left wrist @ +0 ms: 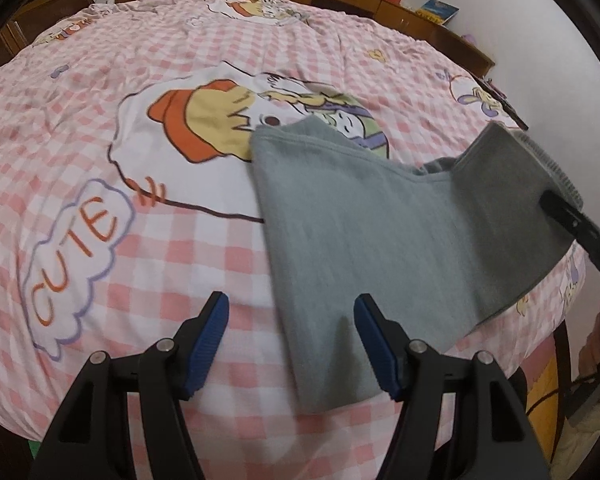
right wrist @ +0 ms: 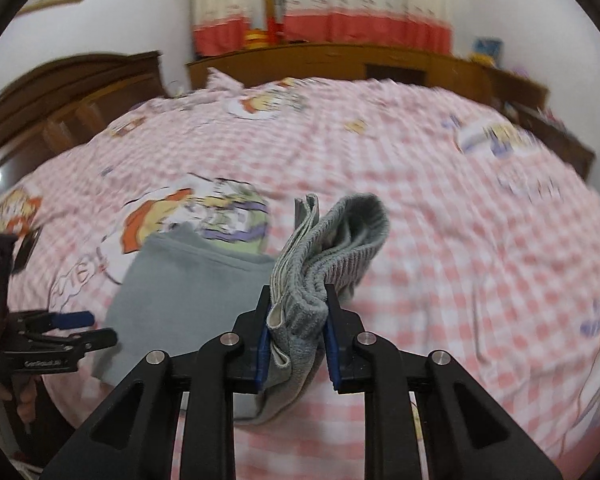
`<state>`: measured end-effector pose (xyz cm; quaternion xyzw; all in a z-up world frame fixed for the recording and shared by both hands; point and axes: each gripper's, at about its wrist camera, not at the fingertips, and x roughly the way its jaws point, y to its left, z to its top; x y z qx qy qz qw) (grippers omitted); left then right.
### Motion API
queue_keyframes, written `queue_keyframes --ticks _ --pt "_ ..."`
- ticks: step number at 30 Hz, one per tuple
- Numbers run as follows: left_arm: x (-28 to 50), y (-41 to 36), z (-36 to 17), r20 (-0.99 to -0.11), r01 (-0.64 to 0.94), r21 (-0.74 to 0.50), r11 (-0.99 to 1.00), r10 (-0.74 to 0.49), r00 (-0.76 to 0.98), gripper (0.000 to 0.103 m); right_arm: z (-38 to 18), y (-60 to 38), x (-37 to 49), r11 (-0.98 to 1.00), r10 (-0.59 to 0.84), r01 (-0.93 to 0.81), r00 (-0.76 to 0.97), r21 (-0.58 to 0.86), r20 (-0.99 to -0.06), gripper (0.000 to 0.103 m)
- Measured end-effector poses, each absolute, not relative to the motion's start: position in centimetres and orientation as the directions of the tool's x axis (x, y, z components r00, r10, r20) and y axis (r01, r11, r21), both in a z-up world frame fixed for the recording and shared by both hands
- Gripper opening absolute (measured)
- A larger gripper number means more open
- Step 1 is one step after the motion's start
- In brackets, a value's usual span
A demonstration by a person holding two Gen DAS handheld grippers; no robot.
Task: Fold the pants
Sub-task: 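Grasp the elastic waistband with the right tool and lift it, then fold the waistband over the pants and open the right tool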
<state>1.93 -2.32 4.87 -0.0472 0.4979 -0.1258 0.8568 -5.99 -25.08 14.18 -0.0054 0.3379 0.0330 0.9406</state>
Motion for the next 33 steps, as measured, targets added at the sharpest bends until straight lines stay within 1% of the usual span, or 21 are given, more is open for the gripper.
queue_keyframes --ticks 6,10,20,26,29,33 --pt "2.4 0.0 5.3 -0.842 0.141 -0.187 0.972 -0.232 0.486 0.068 15.0 -19.4 -5.5 0.985 0.113 -0.169 0.768 -0.030 -0.630 0.022" --pt "2.3 1.3 5.2 -0.845 0.121 -0.175 0.977 -0.212 0.491 0.068 14.6 -15.7 -5.5 0.973 0.119 -0.217 0.761 -0.077 -0.638 0.022" --pt "1.5 4.3 5.3 -0.830 0.077 -0.215 0.974 -0.224 0.511 0.068 13.7 -10.8 -5.3 0.952 0.121 -0.277 0.736 -0.133 -0.666 0.022" --pt "1.2 5.7 5.9 -0.817 0.060 -0.229 0.972 -0.225 0.531 0.068 11.9 -7.7 -4.6 0.932 0.126 -0.324 0.706 -0.160 -0.697 0.022" --pt "1.0 6.5 6.0 -0.809 0.046 -0.245 0.968 -0.231 0.540 0.068 10.1 -6.5 -3.8 0.930 0.107 -0.325 0.683 -0.171 -0.722 0.025" --pt "0.8 6.9 6.0 -0.809 0.042 -0.242 0.969 -0.226 0.543 0.068 9.2 -6.1 -3.9 0.933 0.162 -0.347 0.639 -0.093 -0.752 0.032"
